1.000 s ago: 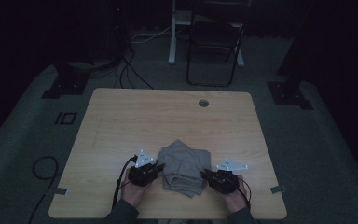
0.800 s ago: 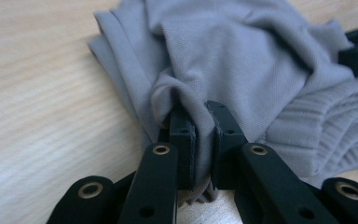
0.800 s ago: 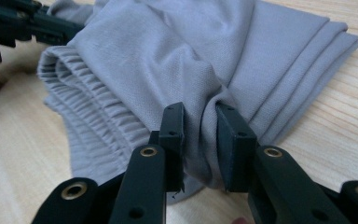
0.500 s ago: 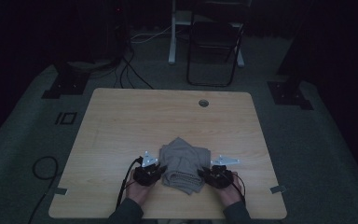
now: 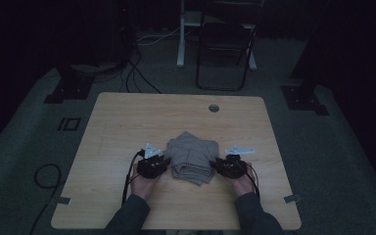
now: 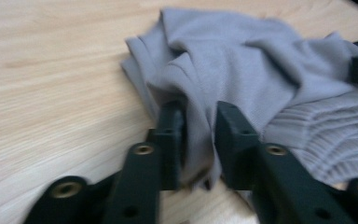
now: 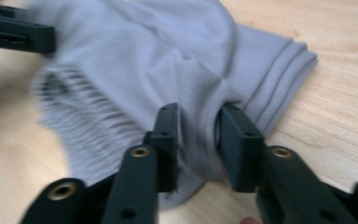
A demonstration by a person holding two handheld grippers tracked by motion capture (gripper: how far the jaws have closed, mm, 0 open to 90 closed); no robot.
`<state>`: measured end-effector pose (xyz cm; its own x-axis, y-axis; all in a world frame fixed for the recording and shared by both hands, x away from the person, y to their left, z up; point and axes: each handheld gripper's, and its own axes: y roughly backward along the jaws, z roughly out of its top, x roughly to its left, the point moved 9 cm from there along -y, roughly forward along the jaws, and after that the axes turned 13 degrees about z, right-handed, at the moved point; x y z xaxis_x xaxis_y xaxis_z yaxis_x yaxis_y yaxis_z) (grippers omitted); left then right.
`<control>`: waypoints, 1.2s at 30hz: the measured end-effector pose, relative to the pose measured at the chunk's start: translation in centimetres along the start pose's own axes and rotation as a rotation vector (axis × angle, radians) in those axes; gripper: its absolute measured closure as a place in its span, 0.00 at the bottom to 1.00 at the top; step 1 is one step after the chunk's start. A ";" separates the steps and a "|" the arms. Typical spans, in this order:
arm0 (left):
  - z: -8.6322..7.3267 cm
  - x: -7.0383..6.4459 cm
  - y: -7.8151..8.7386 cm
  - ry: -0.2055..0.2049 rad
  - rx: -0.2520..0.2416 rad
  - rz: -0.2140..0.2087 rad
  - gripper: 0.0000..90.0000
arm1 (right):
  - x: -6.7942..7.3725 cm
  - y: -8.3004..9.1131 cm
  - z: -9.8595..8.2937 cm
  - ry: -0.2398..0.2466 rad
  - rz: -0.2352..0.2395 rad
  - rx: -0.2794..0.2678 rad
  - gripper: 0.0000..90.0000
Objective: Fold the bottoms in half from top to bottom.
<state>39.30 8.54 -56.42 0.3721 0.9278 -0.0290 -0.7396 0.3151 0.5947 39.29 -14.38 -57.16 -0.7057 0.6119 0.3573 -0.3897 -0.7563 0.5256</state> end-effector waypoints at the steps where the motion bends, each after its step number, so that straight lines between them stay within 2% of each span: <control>1: 0.3 0.5 0.6 0.015 -0.021 0.006 0.72 | 0.1 0.5 0.1 0.002 0.009 -0.013 0.70; 4: 1.6 1.4 1.3 0.044 -0.058 0.012 0.64 | 0.3 1.8 1.1 0.004 0.019 -0.068 0.60; 6: 2.6 1.6 1.0 0.054 -0.062 0.018 0.60 | 0.0 1.8 1.4 0.001 0.002 -0.065 0.55; 8: 3.7 1.3 0.5 0.048 -0.061 0.009 0.57 | -0.5 1.3 1.9 -0.002 -0.023 -0.060 0.51; 12: 4.9 -0.1 -1.8 -0.006 -0.023 -0.004 0.53 | -0.8 -0.5 2.3 0.002 -0.030 -0.027 0.46; 14: 4.6 -0.8 -3.3 -0.042 0.029 -0.009 0.52 | -1.1 -1.4 2.3 0.010 -0.035 -0.003 0.45; 16: 3.7 -1.4 -4.3 -0.077 0.080 -0.003 0.55 | -1.5 -2.3 1.9 -0.008 -0.034 0.038 0.45; 17: 3.2 -1.6 -4.4 -0.086 0.097 -0.007 0.64 | -1.6 -2.6 1.7 -0.010 -0.032 0.059 0.49; 19: 2.7 -1.9 -3.8 -0.084 0.088 -0.028 0.82 | -1.4 -2.6 1.2 -0.003 -0.030 0.083 0.70; 20: 2.6 -2.0 -3.3 -0.074 0.072 -0.039 0.88 | -1.2 -2.4 1.2 0.008 -0.032 0.082 0.78; 22: 2.4 -1.9 -2.3 -0.072 0.051 -0.052 0.93 | -0.6 -1.5 1.1 0.024 -0.029 0.063 0.89; 24: 2.1 -1.8 -1.0 -0.070 0.028 -0.069 0.95 | 0.1 -0.6 0.9 0.053 -0.031 0.047 0.93; 25: 2.1 -1.8 -1.0 -0.070 0.028 -0.069 0.95 | 0.4 -0.1 0.8 0.067 -0.025 0.038 0.94; 26: 1.9 -1.9 0.0 -0.069 0.005 -0.085 0.95 | 0.8 0.2 0.6 0.080 -0.021 0.033 0.94; 27: 1.9 -1.9 0.0 -0.069 0.005 -0.085 0.95 | 1.0 0.5 0.5 0.091 -0.023 0.029 0.94; 28: 1.5 -1.9 1.0 -0.067 -0.008 -0.094 0.94 | 1.4 0.9 0.3 0.102 -0.017 0.020 0.94; 30: 1.0 -1.9 1.7 -0.063 -0.010 -0.100 0.92 | 2.1 1.5 -0.1 0.120 -0.003 0.004 0.94; 33: -0.5 -1.8 2.4 -0.067 0.013 -0.108 0.92 | 2.7 1.9 -0.9 0.143 0.008 0.010 0.95; 36: -2.1 -1.9 2.6 -0.095 0.047 -0.105 0.92 | 3.0 2.0 -2.4 0.147 0.011 0.040 0.96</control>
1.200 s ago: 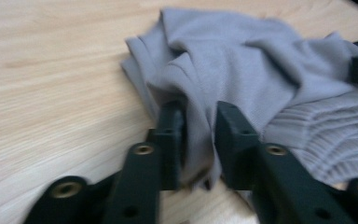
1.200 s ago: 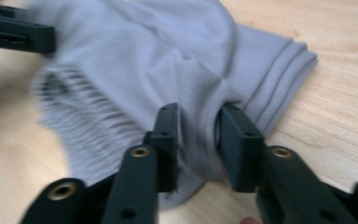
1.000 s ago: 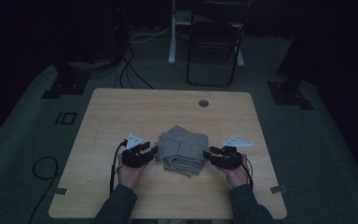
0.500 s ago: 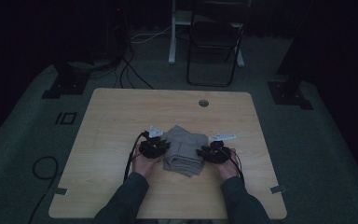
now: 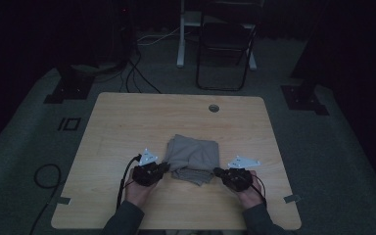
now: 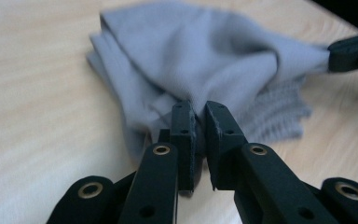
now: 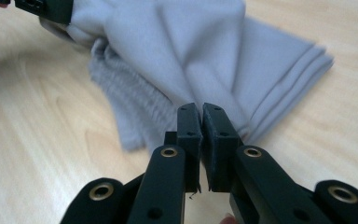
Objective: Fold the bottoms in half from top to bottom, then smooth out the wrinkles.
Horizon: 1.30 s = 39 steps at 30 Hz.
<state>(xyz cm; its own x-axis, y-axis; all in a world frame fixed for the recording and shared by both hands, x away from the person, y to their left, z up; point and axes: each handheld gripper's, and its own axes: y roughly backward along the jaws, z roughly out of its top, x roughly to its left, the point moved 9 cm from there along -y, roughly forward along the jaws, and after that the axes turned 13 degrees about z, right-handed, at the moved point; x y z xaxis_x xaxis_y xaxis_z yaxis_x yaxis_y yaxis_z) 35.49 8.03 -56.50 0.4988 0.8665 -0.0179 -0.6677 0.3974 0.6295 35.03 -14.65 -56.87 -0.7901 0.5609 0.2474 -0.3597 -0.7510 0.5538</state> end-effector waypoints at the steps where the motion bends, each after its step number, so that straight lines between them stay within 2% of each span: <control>1: -0.4 0.0 0.0 0.001 0.012 0.003 0.91 | 0.0 0.0 -0.4 -0.006 -0.003 0.009 0.96; 3: -0.9 0.1 0.0 0.006 0.023 0.000 0.90 | -0.1 0.1 -1.3 -0.014 0.001 0.023 0.94; 5: -0.5 0.7 0.3 0.020 0.003 0.019 0.81 | -0.2 0.3 -1.7 -0.026 0.012 0.026 0.86; 6: -0.1 1.0 0.5 0.036 -0.012 0.028 0.76 | -0.3 0.5 -1.5 -0.031 0.012 0.011 0.80; 9: 1.9 2.0 1.3 0.070 -0.073 0.046 0.67 | -0.6 1.3 -0.4 -0.043 0.003 -0.046 0.71; 11: 3.2 2.3 1.3 0.084 -0.092 0.041 0.62 | -0.9 1.5 0.4 -0.045 -0.016 -0.068 0.64; 14: 4.7 2.0 0.1 0.085 -0.080 0.021 0.55 | -1.5 1.1 1.3 -0.051 -0.050 -0.080 0.61; 15: 4.9 1.7 -0.5 0.080 -0.061 0.010 0.54 | -1.6 0.9 1.4 -0.057 -0.054 -0.079 0.60; 16: 4.9 1.4 -1.1 0.074 -0.040 0.009 0.53 | -1.8 0.6 1.5 -0.068 -0.061 -0.077 0.59; 17: 4.9 1.4 -1.1 0.074 -0.040 0.009 0.53 | -2.1 0.3 1.6 -0.080 -0.074 -0.076 0.58; 18: 4.7 0.7 -2.2 0.060 -0.009 0.000 0.53 | -2.2 -0.1 1.6 -0.093 -0.069 -0.074 0.58; 19: 4.5 0.4 -2.6 0.054 0.000 0.004 0.53 | -2.3 -0.3 1.6 -0.099 -0.068 -0.070 0.58; 23: 3.5 0.0 -3.4 0.048 0.024 0.009 0.53 | -2.1 -0.8 1.4 -0.096 -0.072 -0.061 0.58; 31: 3.2 0.7 -3.7 0.060 0.030 0.026 0.55 | -2.2 -0.6 1.2 -0.105 -0.076 -0.076 0.57; 39: 3.1 0.5 -4.1 0.070 0.031 0.018 0.55 | -2.5 -0.8 1.0 -0.114 -0.083 -0.076 0.55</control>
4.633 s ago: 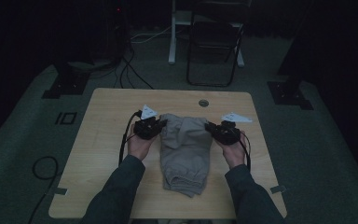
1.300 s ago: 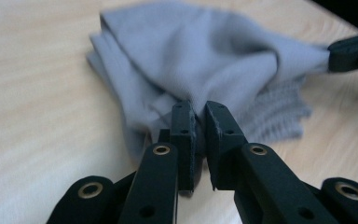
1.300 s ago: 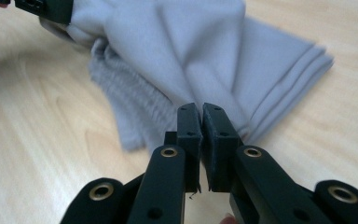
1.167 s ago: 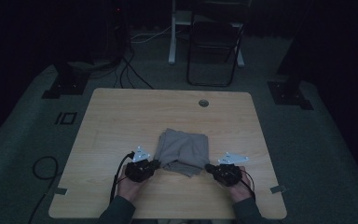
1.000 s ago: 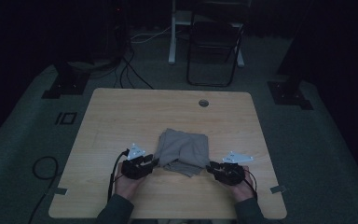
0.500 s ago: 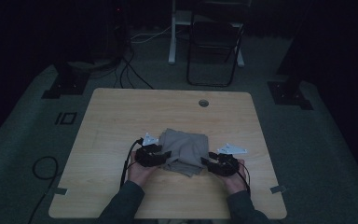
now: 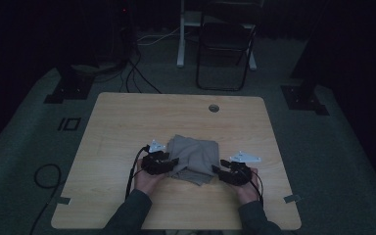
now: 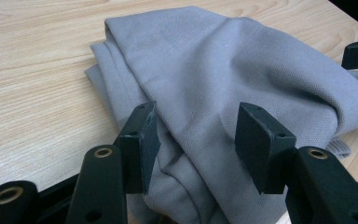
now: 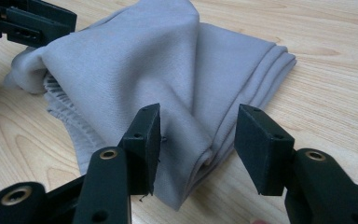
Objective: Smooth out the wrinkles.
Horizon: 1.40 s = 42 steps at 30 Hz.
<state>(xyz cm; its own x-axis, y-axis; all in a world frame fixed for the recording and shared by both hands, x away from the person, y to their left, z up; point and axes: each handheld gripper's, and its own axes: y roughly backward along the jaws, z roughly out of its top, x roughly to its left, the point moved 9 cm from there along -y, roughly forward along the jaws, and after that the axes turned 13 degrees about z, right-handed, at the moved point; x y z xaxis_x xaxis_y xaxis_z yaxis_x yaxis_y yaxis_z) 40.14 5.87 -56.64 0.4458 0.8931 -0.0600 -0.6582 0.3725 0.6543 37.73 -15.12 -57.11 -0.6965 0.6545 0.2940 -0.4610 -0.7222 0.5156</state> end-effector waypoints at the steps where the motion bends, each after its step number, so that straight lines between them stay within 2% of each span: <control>1: 0.0 0.0 0.0 0.000 0.000 0.000 0.55 | 0.0 0.0 0.0 0.000 0.000 0.000 0.55; 6: 0.0 -0.4 0.0 -0.004 -0.002 -0.019 0.64 | -0.3 -0.1 0.0 -0.009 -0.004 -0.001 0.55; 15: -0.6 -0.7 1.0 -0.021 -0.008 -0.036 0.98 | -0.2 -0.1 0.0 -0.012 0.003 0.002 0.55; 18: -0.7 -0.7 1.2 -0.021 -0.013 -0.039 0.99 | -0.1 -0.2 0.0 -0.010 0.005 0.003 0.55; 25: -0.9 -0.6 2.5 -0.025 -0.039 -0.040 1.00 | 0.1 -0.3 -0.3 -0.007 0.016 0.019 0.61; 26: -1.0 -0.5 3.0 -0.026 -0.046 -0.042 1.00 | 0.3 -0.3 -0.5 -0.008 0.025 0.024 0.72; 29: -1.2 -0.4 3.5 -0.032 -0.050 -0.040 1.00 | 0.7 -0.1 -0.6 -0.003 0.030 0.028 0.91; 30: -1.5 0.0 4.0 -0.037 -0.056 -0.026 1.00 | 0.9 0.0 -0.6 0.000 0.032 0.025 0.95; 32: -1.8 0.6 4.4 -0.034 -0.058 -0.006 1.00 | 1.0 0.3 -0.7 0.000 0.030 0.020 0.97; 33: -1.8 0.6 4.4 -0.034 -0.058 -0.006 1.00 | 1.0 0.3 -0.7 0.000 0.030 0.020 0.97; 34: -2.0 1.3 4.7 -0.019 -0.056 0.006 1.00 | 1.1 0.7 -0.6 0.005 0.028 0.010 0.97; 37: -2.3 1.6 4.8 -0.008 -0.056 -0.001 1.00 | 1.2 1.0 -0.5 -0.008 0.027 -0.004 0.96; 38: -2.5 1.6 5.0 -0.010 -0.059 -0.001 0.96 | 1.3 1.0 -0.5 -0.010 0.031 -0.002 0.92; 39: -2.9 1.3 5.2 -0.015 -0.062 0.005 0.87 | 1.3 0.9 -0.6 -0.007 0.028 0.002 0.82; 40: -2.9 1.3 5.2 -0.015 -0.062 0.005 0.78 | 1.3 0.9 -0.6 -0.007 0.028 0.002 0.82; 41: -3.4 1.1 5.7 -0.005 -0.067 -0.010 0.74 | 1.4 1.0 -0.9 -0.015 0.030 0.007 0.69; 42: -3.6 1.0 5.8 -0.010 -0.066 -0.005 0.70 | 1.4 1.1 -1.0 -0.020 0.030 0.008 0.65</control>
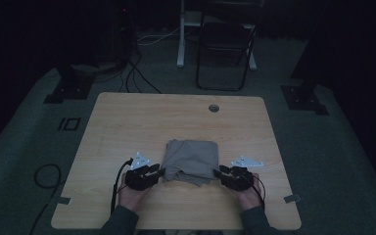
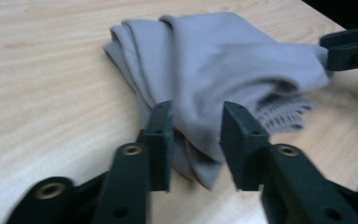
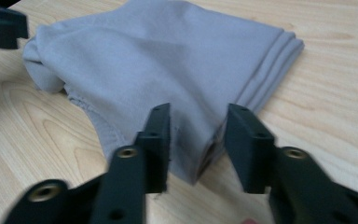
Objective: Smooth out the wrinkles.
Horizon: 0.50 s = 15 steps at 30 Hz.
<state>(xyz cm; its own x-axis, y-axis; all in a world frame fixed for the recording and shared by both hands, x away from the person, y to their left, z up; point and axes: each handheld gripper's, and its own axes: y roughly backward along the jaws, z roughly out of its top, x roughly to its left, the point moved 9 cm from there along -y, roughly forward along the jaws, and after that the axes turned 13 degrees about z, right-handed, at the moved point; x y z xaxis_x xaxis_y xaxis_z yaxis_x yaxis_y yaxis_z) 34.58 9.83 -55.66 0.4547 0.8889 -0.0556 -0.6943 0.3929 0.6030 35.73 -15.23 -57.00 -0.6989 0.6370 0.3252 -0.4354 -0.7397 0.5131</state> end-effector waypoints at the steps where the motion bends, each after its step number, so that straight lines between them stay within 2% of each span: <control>1: -0.4 -0.2 0.2 0.001 0.000 0.003 0.66 | 0.0 0.1 -0.1 -0.006 -0.002 0.001 0.63; 5: -1.4 -0.8 0.2 -0.014 0.023 -0.003 0.60 | 0.1 0.2 -0.8 -0.022 0.015 0.010 0.59; 7: -2.3 -1.5 -0.6 -0.018 0.051 -0.008 0.59 | 0.3 0.0 -1.2 -0.022 0.022 0.023 0.59; 9: -2.5 -2.0 -1.1 -0.032 0.058 -0.012 0.61 | 0.6 -0.3 -1.4 -0.022 0.032 0.039 0.58; 11: -2.5 -2.3 -1.5 -0.041 0.066 -0.009 0.68 | 0.8 -0.7 -1.6 -0.020 0.043 0.056 0.58; 13: -2.3 -2.4 -1.7 -0.040 0.068 -0.011 0.83 | 0.9 -0.9 -1.7 -0.018 0.044 0.064 0.60; 14: -2.1 -2.5 -1.8 -0.032 0.064 -0.018 0.83 | 1.0 -1.0 -1.7 -0.014 0.043 0.072 0.63; 15: -1.8 -2.5 -1.9 -0.035 0.056 -0.023 0.98 | 1.1 -1.1 -1.7 -0.013 0.044 0.081 0.78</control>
<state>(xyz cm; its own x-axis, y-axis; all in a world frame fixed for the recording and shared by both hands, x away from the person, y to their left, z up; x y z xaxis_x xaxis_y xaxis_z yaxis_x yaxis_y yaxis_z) 33.72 7.27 -58.07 0.4902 0.8706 -0.0422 -0.6519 0.3984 0.6452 34.49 -14.15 -58.57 -0.7085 0.6077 0.3587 -0.3572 -0.7472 0.5604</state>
